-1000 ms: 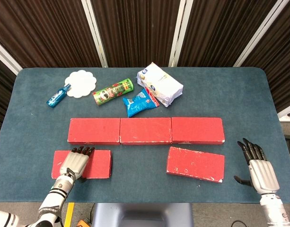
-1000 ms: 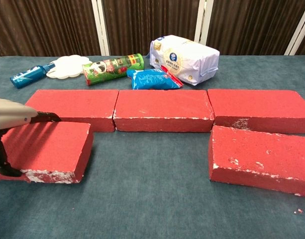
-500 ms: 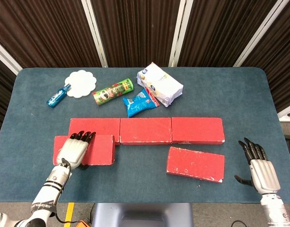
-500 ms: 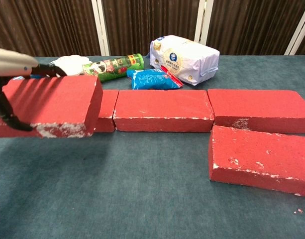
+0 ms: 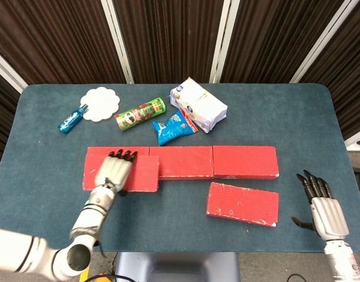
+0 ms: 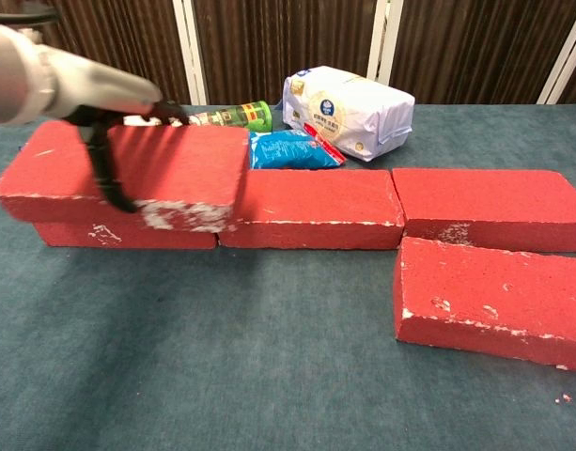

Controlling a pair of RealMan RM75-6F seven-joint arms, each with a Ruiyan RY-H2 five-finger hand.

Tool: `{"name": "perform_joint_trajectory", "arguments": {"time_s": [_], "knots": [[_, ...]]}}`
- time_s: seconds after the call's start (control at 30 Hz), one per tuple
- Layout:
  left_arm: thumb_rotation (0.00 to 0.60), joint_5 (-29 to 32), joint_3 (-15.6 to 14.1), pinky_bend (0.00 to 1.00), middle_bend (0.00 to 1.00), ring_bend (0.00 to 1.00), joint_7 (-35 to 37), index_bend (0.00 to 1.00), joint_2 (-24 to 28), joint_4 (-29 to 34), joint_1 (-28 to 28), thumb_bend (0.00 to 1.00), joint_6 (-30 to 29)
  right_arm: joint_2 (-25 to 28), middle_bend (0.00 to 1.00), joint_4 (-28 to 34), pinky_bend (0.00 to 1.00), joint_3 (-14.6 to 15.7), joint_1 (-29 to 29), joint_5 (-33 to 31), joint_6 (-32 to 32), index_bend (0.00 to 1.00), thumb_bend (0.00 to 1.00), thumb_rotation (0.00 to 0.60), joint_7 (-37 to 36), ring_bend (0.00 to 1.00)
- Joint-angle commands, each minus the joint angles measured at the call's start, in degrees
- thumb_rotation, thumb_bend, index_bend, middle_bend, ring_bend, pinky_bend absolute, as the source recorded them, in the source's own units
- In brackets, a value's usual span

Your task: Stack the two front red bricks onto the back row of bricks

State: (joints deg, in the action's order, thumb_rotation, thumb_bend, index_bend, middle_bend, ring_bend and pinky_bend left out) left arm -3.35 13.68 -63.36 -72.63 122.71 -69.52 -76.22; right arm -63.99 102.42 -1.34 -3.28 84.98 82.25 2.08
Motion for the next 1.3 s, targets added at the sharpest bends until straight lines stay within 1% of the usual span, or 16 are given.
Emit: {"name": "perform_joint_trajectory", "arguments": {"time_s": [0.03, 0.13, 0.37, 0.53, 0.67, 0.83, 0.97, 1.3], "knots": [[0.600, 5.30, 3.29, 0.16, 0.05, 0.04, -4.76, 0.00, -3.85, -4.42, -5.53, 0.21, 0.28, 0.50, 0.07, -0.09, 0.00, -0.19, 0.49, 0.16, 0.87, 0.15, 0.00, 0.600, -0.90, 0.01], [0.600, 9.36, 3.87, 0.16, 0.05, 0.04, -8.51, 0.00, -6.08, -7.33, -8.89, 0.20, 0.18, 0.84, 0.07, -0.12, 0.00, -0.16, 0.59, 0.24, 0.94, 0.15, 0.00, 0.600, -1.49, 0.01], [0.600, 19.15, 7.67, 0.16, 0.05, 0.04, -12.50, 0.00, -10.35, -16.60, -13.80, 0.20, 1.20, 0.82, 0.07, -0.41, 0.00, -0.37, 0.09, -0.56, -0.24, 0.15, 0.00, 0.600, -1.54, 0.01], [0.600, 25.12, 10.96, 0.16, 0.05, 0.04, -15.37, 0.00, -11.67, -22.48, -16.19, 0.20, 1.80, 0.69, 0.07, -0.44, 0.00, -0.43, -0.05, -0.92, -0.63, 0.15, 0.00, 0.600, -1.30, 0.01], [0.600, 29.19, 13.33, 0.16, 0.05, 0.05, -16.78, 0.00, -12.35, -26.38, -16.71, 0.20, 2.76, 0.63, 0.07, -0.47, 0.00, -0.55, -0.11, -1.25, -0.77, 0.15, 0.00, 0.600, -1.14, 0.01], [0.600, 29.66, 13.29, 0.16, 0.05, 0.05, -18.26, 0.00, -12.86, -28.02, -16.30, 0.20, 3.71, 0.60, 0.07, -0.59, 0.00, -0.69, -0.22, -1.63, -1.03, 0.15, 0.00, 0.600, -1.17, 0.01], [0.600, 28.12, 12.86, 0.16, 0.05, 0.05, -18.89, 0.00, -13.94, -28.74, -16.46, 0.21, 3.85, 0.43, 0.07, -0.65, 0.00, -0.77, -0.37, -2.00, -1.35, 0.15, 0.00, 0.600, -0.85, 0.01], [0.600, 28.19, 14.18, 0.16, 0.05, 0.05, -18.64, 0.00, -17.45, -32.33, -16.78, 0.21, 4.21, 0.55, 0.07, -0.47, 0.00, -0.75, -0.20, -1.99, -1.10, 0.15, 0.00, 0.600, -0.98, 0.01]]}}
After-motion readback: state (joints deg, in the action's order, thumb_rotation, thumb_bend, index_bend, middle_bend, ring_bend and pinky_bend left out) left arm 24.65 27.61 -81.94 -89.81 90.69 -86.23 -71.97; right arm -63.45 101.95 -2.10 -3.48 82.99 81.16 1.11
